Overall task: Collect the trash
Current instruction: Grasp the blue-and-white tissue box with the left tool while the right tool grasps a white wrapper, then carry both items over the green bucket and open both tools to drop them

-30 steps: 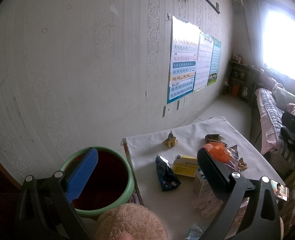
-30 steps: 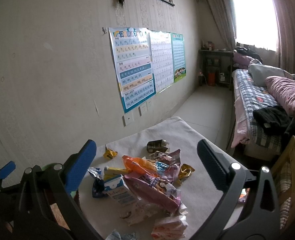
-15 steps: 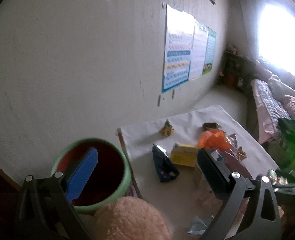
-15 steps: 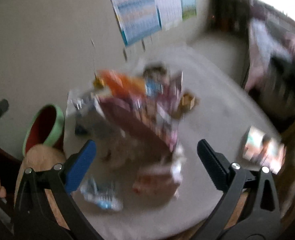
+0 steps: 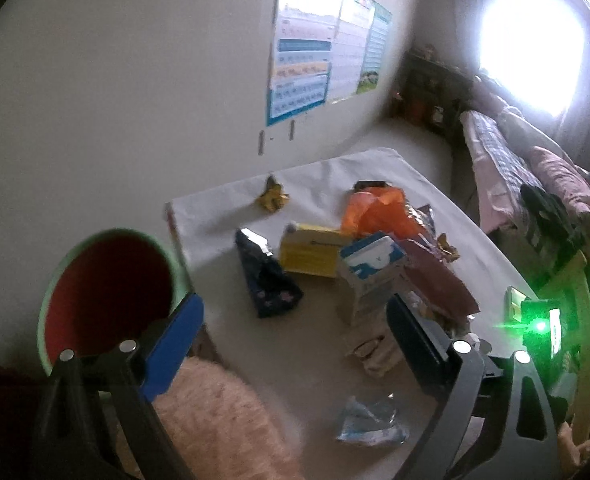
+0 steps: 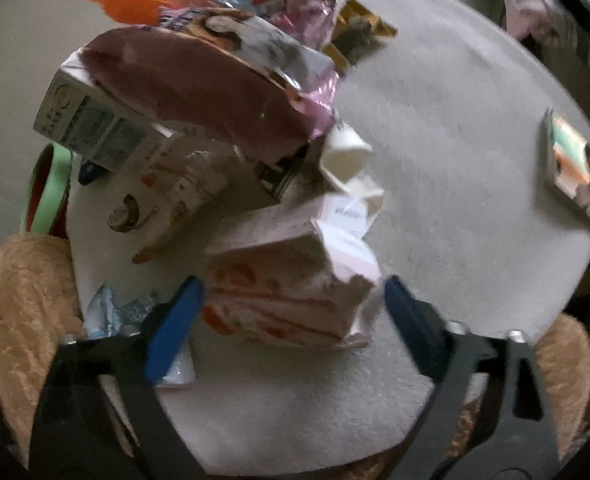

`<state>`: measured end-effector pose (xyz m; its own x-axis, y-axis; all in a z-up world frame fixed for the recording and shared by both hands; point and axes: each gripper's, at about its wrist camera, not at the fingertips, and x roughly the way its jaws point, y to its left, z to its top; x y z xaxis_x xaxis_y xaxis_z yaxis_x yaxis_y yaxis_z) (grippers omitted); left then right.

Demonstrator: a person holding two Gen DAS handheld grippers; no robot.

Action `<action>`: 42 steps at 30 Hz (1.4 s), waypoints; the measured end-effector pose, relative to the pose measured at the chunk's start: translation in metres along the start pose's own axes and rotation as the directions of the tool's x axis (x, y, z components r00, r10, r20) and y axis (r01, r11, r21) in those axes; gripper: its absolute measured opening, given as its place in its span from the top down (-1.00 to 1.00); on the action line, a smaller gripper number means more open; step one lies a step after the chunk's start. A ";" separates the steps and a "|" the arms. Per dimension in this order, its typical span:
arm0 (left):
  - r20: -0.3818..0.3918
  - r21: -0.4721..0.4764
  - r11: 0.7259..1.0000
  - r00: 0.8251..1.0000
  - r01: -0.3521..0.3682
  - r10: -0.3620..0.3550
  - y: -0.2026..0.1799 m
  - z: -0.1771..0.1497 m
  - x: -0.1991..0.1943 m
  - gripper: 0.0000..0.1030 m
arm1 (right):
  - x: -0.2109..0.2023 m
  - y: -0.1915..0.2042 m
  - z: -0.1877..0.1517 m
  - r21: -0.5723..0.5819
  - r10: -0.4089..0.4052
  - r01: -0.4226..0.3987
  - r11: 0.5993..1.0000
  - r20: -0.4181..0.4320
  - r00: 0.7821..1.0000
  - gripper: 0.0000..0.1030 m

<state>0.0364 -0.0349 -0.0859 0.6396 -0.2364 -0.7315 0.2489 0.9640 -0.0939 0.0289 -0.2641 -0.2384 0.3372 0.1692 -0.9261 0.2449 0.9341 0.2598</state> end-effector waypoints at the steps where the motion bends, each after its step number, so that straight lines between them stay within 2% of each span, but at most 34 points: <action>1: 0.001 0.017 1.000 1.000 0.007 -0.007 -0.005 0.002 0.005 -0.72 | -0.003 -0.001 0.000 0.008 0.021 -0.021 1.000 0.015 1.000 -0.30; 2: 0.000 0.036 0.999 1.000 0.014 -0.014 -0.010 0.004 0.010 -0.72 | -0.004 -0.002 0.000 0.012 0.037 -0.037 0.999 0.021 0.999 -0.10; 5: -0.032 0.088 0.995 0.999 0.043 -0.041 -0.028 0.010 0.036 -0.72 | -0.009 -0.005 -0.003 0.036 0.091 -0.093 0.995 0.047 0.995 0.16; 8: -0.048 0.117 0.992 0.998 0.042 -0.036 -0.048 0.015 0.062 -0.72 | -0.014 -0.008 -0.006 0.053 0.127 -0.130 0.990 0.069 0.990 0.22; 11: -0.034 0.124 0.992 0.999 0.003 0.001 -0.061 0.019 0.081 -0.69 | -0.017 -0.007 -0.008 0.054 0.144 -0.149 0.987 0.080 0.986 0.22; 13: -0.047 0.121 0.993 0.999 -0.007 0.013 -0.064 0.021 0.091 -0.60 | -0.024 -0.009 -0.009 0.049 0.154 -0.159 0.986 0.086 0.984 0.22; 16: -0.078 0.105 0.994 0.997 -0.019 0.027 -0.063 0.021 0.101 -0.19 | -0.029 -0.021 -0.001 0.044 0.160 -0.164 0.985 0.092 0.983 0.22; 19: -0.070 0.076 0.997 0.997 -0.004 0.009 -0.056 0.020 0.099 -0.19 | -0.032 -0.020 0.000 0.040 0.162 -0.167 0.985 0.104 0.981 0.22; 27: -0.032 0.020 1.000 0.999 0.024 -0.023 -0.029 0.019 0.069 -0.18 | -0.066 -0.010 0.006 -0.001 0.162 -0.165 0.986 0.175 0.971 0.24; 34: 0.052 -0.046 0.999 0.998 0.024 -0.022 0.018 0.019 0.020 -0.18 | -0.106 0.030 0.012 -0.094 0.195 -0.177 0.980 0.245 0.950 0.24; 38: 0.111 -0.099 0.994 0.992 -0.045 0.056 0.058 0.016 -0.009 -0.18 | -0.110 0.063 0.018 -0.166 0.229 -0.192 0.967 0.242 0.943 0.24; 42: 0.150 -0.153 0.978 0.975 -0.140 0.163 0.097 0.012 -0.029 -0.18 | -0.106 0.108 0.027 -0.254 0.276 -0.218 0.942 0.221 0.936 0.24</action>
<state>0.0508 0.0641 -0.0661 0.7731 -0.0913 -0.6276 0.0426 0.9948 -0.0923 0.0441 -0.1896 -0.1050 0.5836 0.3464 -0.7345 -0.0732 0.9232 0.3772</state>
